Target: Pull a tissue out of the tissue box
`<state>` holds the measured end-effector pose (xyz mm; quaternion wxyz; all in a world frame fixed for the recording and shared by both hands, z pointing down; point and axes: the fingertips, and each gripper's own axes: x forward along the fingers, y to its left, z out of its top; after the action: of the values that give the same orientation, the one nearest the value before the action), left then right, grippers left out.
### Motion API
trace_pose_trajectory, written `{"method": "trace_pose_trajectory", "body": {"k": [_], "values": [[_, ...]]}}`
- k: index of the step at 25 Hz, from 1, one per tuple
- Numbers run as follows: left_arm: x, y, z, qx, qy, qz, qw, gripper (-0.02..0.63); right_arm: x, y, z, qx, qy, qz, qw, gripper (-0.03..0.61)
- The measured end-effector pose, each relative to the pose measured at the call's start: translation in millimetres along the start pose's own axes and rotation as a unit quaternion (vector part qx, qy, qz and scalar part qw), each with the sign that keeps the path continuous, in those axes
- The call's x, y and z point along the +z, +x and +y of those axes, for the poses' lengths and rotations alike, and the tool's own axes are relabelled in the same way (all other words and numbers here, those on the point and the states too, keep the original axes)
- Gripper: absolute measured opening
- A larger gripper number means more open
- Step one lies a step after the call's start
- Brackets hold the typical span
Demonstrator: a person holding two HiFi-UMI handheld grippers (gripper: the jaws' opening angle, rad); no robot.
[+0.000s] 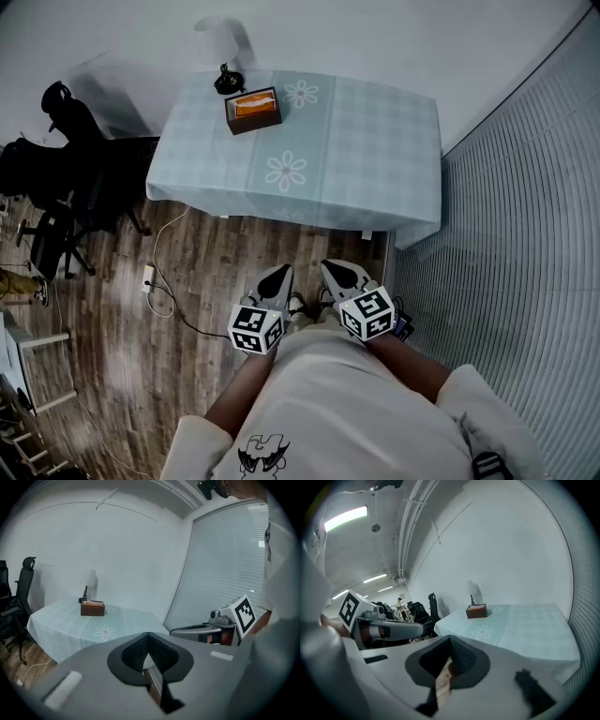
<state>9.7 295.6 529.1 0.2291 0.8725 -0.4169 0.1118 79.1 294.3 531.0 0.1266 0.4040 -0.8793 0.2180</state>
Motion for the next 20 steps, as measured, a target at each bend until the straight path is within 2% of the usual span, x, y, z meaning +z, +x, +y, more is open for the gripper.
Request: {"method": "trace_pose_trajectory", "body": {"k": [7, 16, 20], "values": [[-2, -6, 9, -0.001, -0.002, -0.002, 1.0000, 0.006, -2, 11, 12, 0.007, -0.008, 0.009, 1.000, 0.011], [-7, -22, 48, 0.004, -0.013, -0.004, 0.9999, 0.006, -2, 45, 33, 0.009, 0.004, 0.022, 1.000, 0.012], [-4, -27, 67, 0.002, -0.001, -0.011, 0.9999, 0.006, 3, 60, 42, -0.002, -0.018, 0.011, 1.000, 0.012]]}}
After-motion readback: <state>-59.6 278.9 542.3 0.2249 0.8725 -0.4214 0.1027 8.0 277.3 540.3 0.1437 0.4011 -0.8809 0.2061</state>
